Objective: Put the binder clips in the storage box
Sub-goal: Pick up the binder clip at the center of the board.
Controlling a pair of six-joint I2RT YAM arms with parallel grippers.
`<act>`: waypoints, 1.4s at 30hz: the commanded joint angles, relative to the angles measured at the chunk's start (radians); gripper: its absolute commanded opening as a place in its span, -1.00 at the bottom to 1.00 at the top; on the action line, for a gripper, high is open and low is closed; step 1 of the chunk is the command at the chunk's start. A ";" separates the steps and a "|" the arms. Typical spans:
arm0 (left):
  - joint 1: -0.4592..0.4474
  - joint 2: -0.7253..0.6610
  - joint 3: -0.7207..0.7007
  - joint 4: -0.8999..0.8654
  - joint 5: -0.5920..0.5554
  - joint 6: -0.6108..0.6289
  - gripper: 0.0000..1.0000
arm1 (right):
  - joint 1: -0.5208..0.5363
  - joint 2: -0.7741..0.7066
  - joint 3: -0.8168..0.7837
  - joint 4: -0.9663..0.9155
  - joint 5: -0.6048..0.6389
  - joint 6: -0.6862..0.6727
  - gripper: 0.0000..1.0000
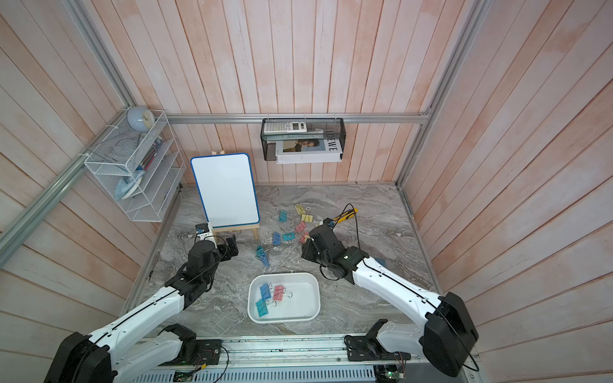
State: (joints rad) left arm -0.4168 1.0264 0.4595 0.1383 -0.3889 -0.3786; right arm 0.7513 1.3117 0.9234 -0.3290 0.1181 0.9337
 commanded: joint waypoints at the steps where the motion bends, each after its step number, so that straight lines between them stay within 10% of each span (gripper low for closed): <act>1: 0.006 -0.009 -0.008 0.013 0.014 0.002 1.00 | -0.002 0.106 0.048 0.071 -0.001 0.093 0.06; 16: 0.006 -0.011 0.006 -0.003 0.029 -0.002 1.00 | -0.085 0.596 0.251 0.328 -0.157 0.254 0.17; 26: 0.006 0.003 0.008 0.004 0.035 -0.004 1.00 | -0.113 0.660 0.285 0.373 -0.199 0.252 -0.13; 35: 0.006 0.015 0.007 0.012 0.037 -0.009 1.00 | -0.117 0.615 0.295 0.323 -0.161 0.191 0.04; 42: 0.006 0.015 0.006 0.014 0.036 -0.008 1.00 | -0.129 0.621 0.292 0.346 -0.182 0.183 -0.63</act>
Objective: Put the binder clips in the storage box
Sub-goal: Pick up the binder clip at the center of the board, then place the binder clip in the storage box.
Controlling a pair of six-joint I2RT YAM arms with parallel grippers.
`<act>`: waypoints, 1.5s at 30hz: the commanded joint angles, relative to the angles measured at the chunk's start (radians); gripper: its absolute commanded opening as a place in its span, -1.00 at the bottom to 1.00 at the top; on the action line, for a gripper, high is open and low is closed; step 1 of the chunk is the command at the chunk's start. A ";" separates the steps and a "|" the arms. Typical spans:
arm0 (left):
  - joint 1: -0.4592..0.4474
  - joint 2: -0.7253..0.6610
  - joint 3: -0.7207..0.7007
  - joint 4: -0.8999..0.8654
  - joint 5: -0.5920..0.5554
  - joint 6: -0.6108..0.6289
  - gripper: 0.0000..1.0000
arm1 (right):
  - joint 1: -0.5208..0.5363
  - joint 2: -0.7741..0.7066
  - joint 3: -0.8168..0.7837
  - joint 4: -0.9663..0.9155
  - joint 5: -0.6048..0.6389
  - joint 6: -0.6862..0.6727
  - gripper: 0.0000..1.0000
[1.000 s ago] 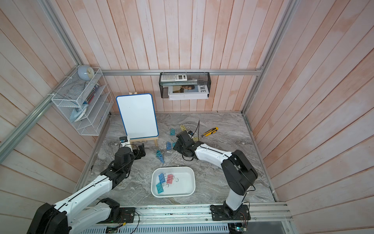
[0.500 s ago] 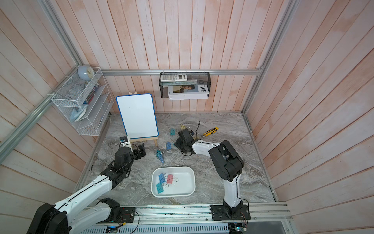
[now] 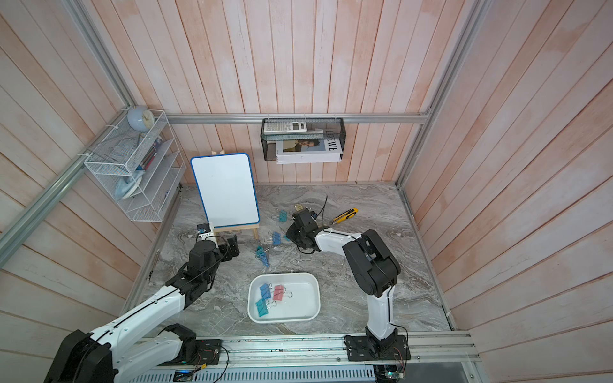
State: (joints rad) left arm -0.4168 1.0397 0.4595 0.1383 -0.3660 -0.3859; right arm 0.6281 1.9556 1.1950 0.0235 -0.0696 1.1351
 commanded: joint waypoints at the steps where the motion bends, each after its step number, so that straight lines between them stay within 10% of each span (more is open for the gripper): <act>1: 0.006 0.002 0.006 0.013 0.012 0.000 1.00 | -0.006 -0.023 0.020 -0.007 0.002 -0.018 -0.76; 20: 0.006 -0.006 -0.002 0.020 0.012 -0.002 1.00 | 0.095 -0.409 -0.143 -0.184 0.003 -0.195 -1.00; 34: 0.006 -0.028 -0.011 0.014 -0.007 0.008 1.00 | 0.432 -0.867 -0.262 -0.608 0.075 -0.274 -1.00; 45: 0.006 0.002 -0.007 0.026 0.006 0.005 1.00 | 0.626 -0.793 -0.307 -0.618 0.053 -0.183 -1.00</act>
State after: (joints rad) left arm -0.4168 1.0374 0.4587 0.1452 -0.3698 -0.3859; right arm 1.2369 1.1210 0.9066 -0.5869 -0.0208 0.9264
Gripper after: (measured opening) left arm 0.998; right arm 0.058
